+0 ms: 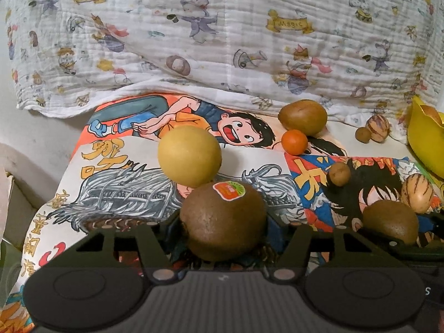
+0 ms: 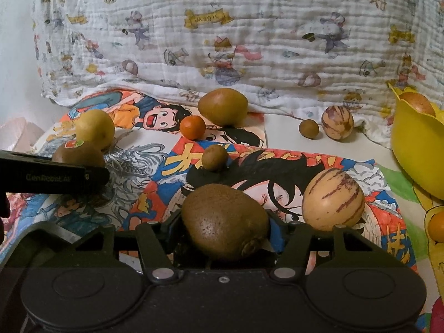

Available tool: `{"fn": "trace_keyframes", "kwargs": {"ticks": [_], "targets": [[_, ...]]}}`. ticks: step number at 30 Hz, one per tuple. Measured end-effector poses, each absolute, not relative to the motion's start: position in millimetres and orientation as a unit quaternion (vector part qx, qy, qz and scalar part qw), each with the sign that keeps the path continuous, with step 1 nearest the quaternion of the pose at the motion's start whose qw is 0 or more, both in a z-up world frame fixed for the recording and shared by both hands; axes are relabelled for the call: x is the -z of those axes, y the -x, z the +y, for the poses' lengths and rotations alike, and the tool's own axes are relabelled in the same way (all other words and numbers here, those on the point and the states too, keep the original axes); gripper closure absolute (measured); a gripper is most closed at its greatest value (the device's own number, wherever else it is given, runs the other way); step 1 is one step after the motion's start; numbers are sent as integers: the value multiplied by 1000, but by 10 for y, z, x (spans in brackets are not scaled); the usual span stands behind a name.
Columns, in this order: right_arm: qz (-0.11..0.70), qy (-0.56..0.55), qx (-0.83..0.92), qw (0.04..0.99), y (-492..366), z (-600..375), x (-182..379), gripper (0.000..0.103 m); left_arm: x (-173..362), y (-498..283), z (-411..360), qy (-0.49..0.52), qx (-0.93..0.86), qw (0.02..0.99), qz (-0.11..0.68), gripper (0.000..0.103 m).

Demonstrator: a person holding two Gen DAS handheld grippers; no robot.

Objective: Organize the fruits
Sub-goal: 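Close the left tool on the stickered kiwi while the right tool grasps another kiwi, then carry both held kiwis over the dark baking tray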

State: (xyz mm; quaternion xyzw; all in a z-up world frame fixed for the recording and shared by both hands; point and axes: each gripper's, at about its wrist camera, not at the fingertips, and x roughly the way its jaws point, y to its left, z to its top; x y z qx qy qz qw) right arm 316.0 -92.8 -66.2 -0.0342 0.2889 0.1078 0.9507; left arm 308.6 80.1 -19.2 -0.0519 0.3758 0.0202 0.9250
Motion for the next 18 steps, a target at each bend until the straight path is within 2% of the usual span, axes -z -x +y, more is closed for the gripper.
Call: {"fn": "trace_keyframes", "kwargs": {"ticks": [18], "targets": [[252,30,-172,952,-2550,-981,359,41,-210,-2469,754,84,6,929,360,38]]}}
